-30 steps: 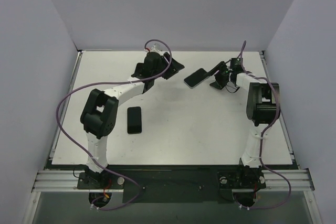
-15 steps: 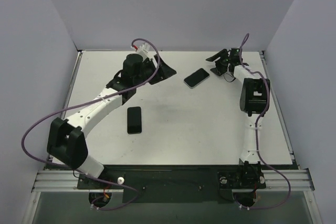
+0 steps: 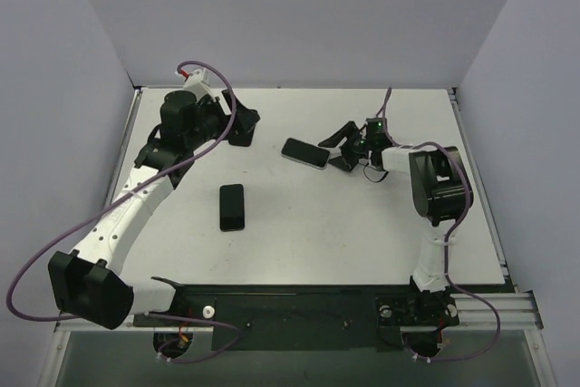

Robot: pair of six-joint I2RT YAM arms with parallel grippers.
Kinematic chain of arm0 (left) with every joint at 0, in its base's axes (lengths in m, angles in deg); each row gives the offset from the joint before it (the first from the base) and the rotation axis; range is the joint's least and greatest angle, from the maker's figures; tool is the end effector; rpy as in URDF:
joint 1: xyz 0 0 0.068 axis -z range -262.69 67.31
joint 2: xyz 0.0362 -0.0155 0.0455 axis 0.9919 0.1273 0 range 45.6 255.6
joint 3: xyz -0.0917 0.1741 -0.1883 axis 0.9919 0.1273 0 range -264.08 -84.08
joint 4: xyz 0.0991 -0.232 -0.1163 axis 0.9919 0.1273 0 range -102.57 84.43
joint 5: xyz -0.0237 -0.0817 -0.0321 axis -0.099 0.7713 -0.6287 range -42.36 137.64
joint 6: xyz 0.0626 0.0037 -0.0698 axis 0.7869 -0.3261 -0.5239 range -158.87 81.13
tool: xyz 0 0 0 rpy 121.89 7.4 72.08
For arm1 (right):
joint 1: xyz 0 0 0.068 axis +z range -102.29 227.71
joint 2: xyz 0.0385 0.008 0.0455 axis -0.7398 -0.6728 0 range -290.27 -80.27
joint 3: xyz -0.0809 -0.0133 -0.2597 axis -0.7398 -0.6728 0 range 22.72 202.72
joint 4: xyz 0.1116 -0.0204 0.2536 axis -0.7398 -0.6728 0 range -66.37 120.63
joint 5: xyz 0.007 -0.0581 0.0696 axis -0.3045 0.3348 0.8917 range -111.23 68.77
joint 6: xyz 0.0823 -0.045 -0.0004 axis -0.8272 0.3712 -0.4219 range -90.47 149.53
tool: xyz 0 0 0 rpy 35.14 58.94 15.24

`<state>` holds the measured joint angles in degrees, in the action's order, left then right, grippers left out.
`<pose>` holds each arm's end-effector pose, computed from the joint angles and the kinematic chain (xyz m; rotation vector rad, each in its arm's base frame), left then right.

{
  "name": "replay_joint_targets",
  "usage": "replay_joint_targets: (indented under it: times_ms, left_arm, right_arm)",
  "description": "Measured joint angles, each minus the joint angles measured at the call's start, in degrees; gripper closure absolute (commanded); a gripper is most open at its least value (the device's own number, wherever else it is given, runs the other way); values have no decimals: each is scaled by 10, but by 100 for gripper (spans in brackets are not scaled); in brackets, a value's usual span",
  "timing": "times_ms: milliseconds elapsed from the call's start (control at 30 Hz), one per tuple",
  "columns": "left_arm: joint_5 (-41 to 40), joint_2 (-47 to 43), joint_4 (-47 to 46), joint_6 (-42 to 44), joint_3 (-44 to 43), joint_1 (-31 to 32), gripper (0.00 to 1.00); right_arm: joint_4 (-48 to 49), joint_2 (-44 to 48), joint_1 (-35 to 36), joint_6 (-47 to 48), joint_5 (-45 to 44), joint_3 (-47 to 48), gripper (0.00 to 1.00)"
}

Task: Take the phone out of the phone case
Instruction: Move the phone to the center of the board.

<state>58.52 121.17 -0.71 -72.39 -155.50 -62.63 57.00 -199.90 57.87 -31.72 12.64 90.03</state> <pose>0.3434 -0.1423 0.3662 -0.0883 1.9252 -0.8161 0.4719 0.1324 0.1083 0.5679 2.1540 1.3399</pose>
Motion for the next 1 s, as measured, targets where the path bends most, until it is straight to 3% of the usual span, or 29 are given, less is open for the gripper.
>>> replay_joint_targets:
  times_ms: [200, 367, 467, 767, 1000]
  left_arm:
    - [6, -42, 4, 11, 30, -15, 18]
    - [9, -61, 3, 13, 37, -18, 18]
    - [9, -62, 2, 12, 40, -19, 18]
    - [10, -62, -1, 12, 51, -30, 18]
    - [24, -62, -12, 5, 55, -44, 18]
  right_arm:
    - [-101, 52, 27, 93, 0, -20, 18]
    - [-298, 42, 21, 257, -94, 109, 14]
    - [-367, -6, 19, 334, -125, 222, 13]
    - [-473, -125, 40, 452, -124, 399, 12]
    - [-506, -140, 98, 506, -120, 418, 12]
